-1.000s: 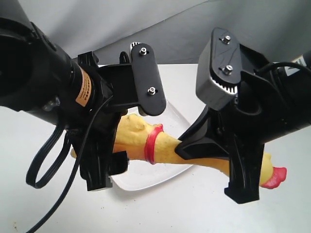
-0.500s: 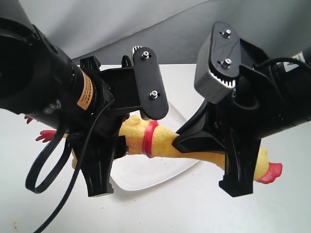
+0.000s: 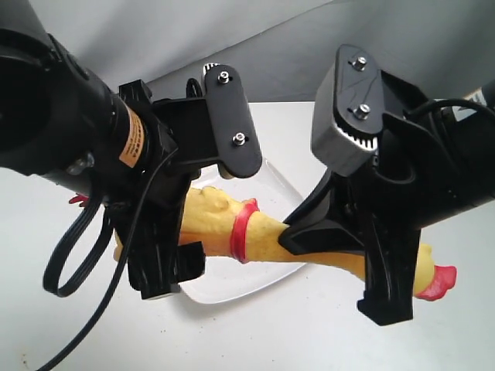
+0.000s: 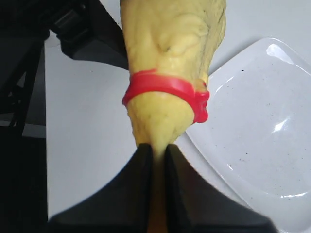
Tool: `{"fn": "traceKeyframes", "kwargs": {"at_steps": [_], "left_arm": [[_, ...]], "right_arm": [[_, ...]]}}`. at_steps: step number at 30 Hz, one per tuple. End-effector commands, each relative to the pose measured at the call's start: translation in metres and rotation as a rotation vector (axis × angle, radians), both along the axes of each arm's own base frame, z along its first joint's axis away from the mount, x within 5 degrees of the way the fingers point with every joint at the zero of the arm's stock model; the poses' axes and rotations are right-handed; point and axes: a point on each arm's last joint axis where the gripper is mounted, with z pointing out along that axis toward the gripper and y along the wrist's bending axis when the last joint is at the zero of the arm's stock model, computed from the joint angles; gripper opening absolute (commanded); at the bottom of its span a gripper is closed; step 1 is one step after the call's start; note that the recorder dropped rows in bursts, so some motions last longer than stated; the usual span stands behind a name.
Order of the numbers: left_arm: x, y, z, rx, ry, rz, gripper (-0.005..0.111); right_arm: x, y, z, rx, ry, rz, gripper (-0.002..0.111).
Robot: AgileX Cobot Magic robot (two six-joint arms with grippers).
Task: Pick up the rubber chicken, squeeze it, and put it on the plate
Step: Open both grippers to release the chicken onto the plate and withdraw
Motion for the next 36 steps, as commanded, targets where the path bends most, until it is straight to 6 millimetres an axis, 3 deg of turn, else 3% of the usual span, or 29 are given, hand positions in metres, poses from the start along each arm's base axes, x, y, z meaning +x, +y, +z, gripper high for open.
{"fn": "traceKeyframes", "kwargs": {"at_steps": [1,6,8,10,12,15,19,22,26,29,31,33,36], "left_arm": [[0.002,0.002,0.004,-0.009,-0.030,0.022,0.104],[0.002,0.005,0.022,-0.021,-0.087,0.026,0.104],[0.000,0.008,0.039,-0.052,-0.122,0.030,0.104],[-0.005,0.014,0.068,-0.122,-0.175,0.057,0.104],[-0.015,0.025,0.096,-0.207,-0.224,0.096,0.104],[-0.038,0.052,0.129,-0.293,-0.295,0.131,0.104],[-0.065,0.086,0.156,-0.422,-0.382,0.237,0.104],[-0.084,0.106,0.170,-0.526,-0.414,0.281,0.104],[-0.094,0.118,0.177,-0.562,-0.439,0.280,0.104],[-0.099,0.122,0.179,-0.577,-0.449,0.280,0.103],[-0.102,0.126,0.181,-0.588,-0.455,0.282,0.098],[-0.106,0.130,0.183,-0.603,-0.459,0.290,0.081],[-0.114,0.139,0.184,-0.608,-0.456,0.305,0.041]], "right_arm": [[0.000,0.001,0.005,0.027,-0.020,-0.010,0.000],[0.010,0.000,0.006,0.036,-0.089,-0.092,0.000],[0.018,0.002,0.003,0.036,-0.111,-0.135,0.000],[0.032,0.006,-0.005,0.035,-0.132,-0.182,0.000],[0.048,0.013,-0.021,0.021,-0.130,-0.223,0.000],[0.081,0.025,-0.065,-0.046,-0.142,-0.287,0.000],[0.112,0.033,-0.112,-0.099,-0.200,-0.371,0.000],[0.123,0.035,-0.143,-0.145,-0.184,-0.396,0.000],[0.124,0.036,-0.158,-0.174,-0.160,-0.390,0.000],[0.124,0.036,-0.158,-0.175,-0.156,-0.388,0.013],[0.124,0.036,-0.158,-0.174,-0.154,-0.391,0.029],[0.124,0.036,-0.158,-0.174,-0.154,-0.391,0.048],[0.123,0.036,-0.154,-0.168,-0.156,-0.388,0.064]]}}
